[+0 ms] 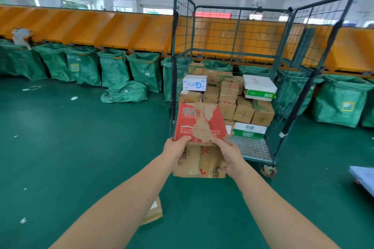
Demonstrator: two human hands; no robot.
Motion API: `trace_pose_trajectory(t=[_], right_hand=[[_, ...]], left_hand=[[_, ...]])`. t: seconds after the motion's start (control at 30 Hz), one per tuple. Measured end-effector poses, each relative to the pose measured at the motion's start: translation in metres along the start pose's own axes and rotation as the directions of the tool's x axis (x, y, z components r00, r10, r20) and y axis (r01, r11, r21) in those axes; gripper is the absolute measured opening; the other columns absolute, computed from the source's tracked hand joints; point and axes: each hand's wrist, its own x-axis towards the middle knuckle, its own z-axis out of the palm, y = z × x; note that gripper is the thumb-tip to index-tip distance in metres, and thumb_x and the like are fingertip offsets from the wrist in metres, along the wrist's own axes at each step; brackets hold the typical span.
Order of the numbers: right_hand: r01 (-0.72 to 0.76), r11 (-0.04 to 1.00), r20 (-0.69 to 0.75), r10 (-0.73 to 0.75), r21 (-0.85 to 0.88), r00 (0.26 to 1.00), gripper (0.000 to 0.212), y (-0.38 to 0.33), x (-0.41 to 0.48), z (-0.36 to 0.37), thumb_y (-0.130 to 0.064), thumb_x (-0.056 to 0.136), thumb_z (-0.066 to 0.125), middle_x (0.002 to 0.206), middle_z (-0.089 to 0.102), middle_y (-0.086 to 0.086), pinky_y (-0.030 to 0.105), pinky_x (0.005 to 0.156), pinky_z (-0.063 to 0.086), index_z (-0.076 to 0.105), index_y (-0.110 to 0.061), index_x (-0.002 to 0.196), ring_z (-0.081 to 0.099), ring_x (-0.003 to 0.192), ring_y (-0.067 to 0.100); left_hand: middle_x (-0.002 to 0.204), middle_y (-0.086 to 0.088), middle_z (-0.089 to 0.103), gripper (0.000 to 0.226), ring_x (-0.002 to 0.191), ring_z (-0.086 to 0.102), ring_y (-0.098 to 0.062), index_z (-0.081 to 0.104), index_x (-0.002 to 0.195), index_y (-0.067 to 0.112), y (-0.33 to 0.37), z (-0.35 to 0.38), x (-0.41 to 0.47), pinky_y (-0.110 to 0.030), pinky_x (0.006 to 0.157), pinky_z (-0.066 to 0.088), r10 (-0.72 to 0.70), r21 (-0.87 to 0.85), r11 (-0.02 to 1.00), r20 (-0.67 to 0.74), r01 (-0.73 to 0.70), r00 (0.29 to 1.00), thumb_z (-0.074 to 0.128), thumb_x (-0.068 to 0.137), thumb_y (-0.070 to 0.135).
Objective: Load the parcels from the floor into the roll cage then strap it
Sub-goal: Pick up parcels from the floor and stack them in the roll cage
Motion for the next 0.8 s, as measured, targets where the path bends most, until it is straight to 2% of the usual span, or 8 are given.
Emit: trace_pose_trajectory(t=[0.07, 0.17, 0.27, 0.43, 0.6, 0.7, 0.8], right_hand=[[0.011, 1.0, -0.036, -0.011, 0.025, 0.999, 0.049, -0.01, 0.015, -0.019, -0.029, 0.09, 0.072, 0.089, 0.054, -0.003, 0.047, 0.084, 0.038, 0.042, -0.021, 0.129, 0.05, 0.076, 0.016], [0.013, 0.999, -0.078, -0.009, 0.049, 0.997, 0.052, -0.021, 0.038, -0.039, -0.028, 0.091, 0.071, 0.088, 0.053, -0.003, 0.047, 0.085, 0.036, 0.041, -0.019, 0.133, 0.049, 0.075, 0.016], [0.009, 0.998, -0.113, -0.001, 0.067, 0.994, 0.047, -0.033, 0.07, -0.053, -0.029, 0.091, 0.071, 0.088, 0.053, -0.004, 0.047, 0.086, 0.036, 0.041, -0.02, 0.126, 0.049, 0.075, 0.016], [0.023, 0.997, -0.154, -0.011, 0.074, 0.988, 0.041, -0.058, 0.145, -0.058, -0.026, 0.091, 0.071, 0.086, 0.054, -0.002, 0.046, 0.082, 0.038, 0.044, -0.019, 0.121, 0.049, 0.073, 0.016], [0.039, 0.997, -0.149, -0.028, 0.07, 0.988, 0.049, -0.103, 0.25, -0.041, -0.029, 0.089, 0.073, 0.092, 0.053, -0.003, 0.057, 0.098, 0.038, 0.045, -0.018, 0.128, 0.05, 0.083, 0.021], [0.063, 0.995, -0.135, -0.051, 0.081, 0.989, 0.061, -0.139, 0.317, -0.024, -0.03, 0.088, 0.074, 0.108, 0.052, 0.003, 0.062, 0.106, 0.034, 0.042, -0.019, 0.138, 0.048, 0.1, 0.027], [0.09, 0.993, -0.122, -0.079, 0.08, 0.989, 0.066, -0.171, 0.38, -0.014, -0.032, 0.088, 0.074, 0.117, 0.051, 0.003, 0.063, 0.109, 0.033, 0.04, -0.021, 0.142, 0.047, 0.106, 0.027]], left_hand=[[0.099, -0.002, 0.055, 0.046, 0.098, 0.051, -0.024, 0.042, 0.124, 0.017, 0.003, 0.027, 0.016, -0.045, 0.087, 0.04, 0.002, 0.014, 1.0, 0.032, -0.002, 0.999, 0.066, 0.09, 0.035], [0.105, -0.004, 0.053, 0.055, 0.102, 0.05, -0.025, 0.04, 0.134, 0.015, 0.007, 0.059, 0.04, -0.047, 0.09, 0.041, -0.008, 0.043, 0.999, 0.08, 0.004, 0.997, 0.066, 0.09, 0.035], [0.11, -0.005, 0.051, 0.058, 0.103, 0.048, -0.026, 0.038, 0.137, 0.014, 0.014, 0.087, 0.071, -0.051, 0.097, 0.041, -0.022, 0.068, 0.998, 0.11, 0.015, 0.994, 0.066, 0.09, 0.035], [0.107, -0.004, 0.05, 0.055, 0.103, 0.046, -0.025, 0.04, 0.135, 0.016, 0.033, 0.124, 0.143, -0.054, 0.102, 0.039, -0.026, 0.068, 0.998, 0.145, 0.016, 0.989, 0.066, 0.09, 0.035], [0.137, -0.01, 0.048, 0.064, 0.121, 0.045, -0.029, 0.035, 0.142, 0.015, 0.078, 0.154, 0.24, -0.054, 0.105, 0.037, 0.011, 0.066, 0.998, 0.134, -0.02, 0.991, 0.066, 0.09, 0.035], [0.14, -0.01, 0.047, 0.066, 0.127, 0.044, -0.031, 0.035, 0.143, 0.014, 0.118, 0.172, 0.306, -0.053, 0.105, 0.037, 0.042, 0.063, 0.997, 0.127, -0.05, 0.991, 0.066, 0.09, 0.035], [0.142, -0.01, 0.046, 0.07, 0.129, 0.044, -0.032, 0.034, 0.145, 0.013, 0.154, 0.192, 0.366, -0.054, 0.105, 0.038, 0.082, 0.077, 0.993, 0.136, -0.093, 0.987, 0.068, 0.089, 0.036]])
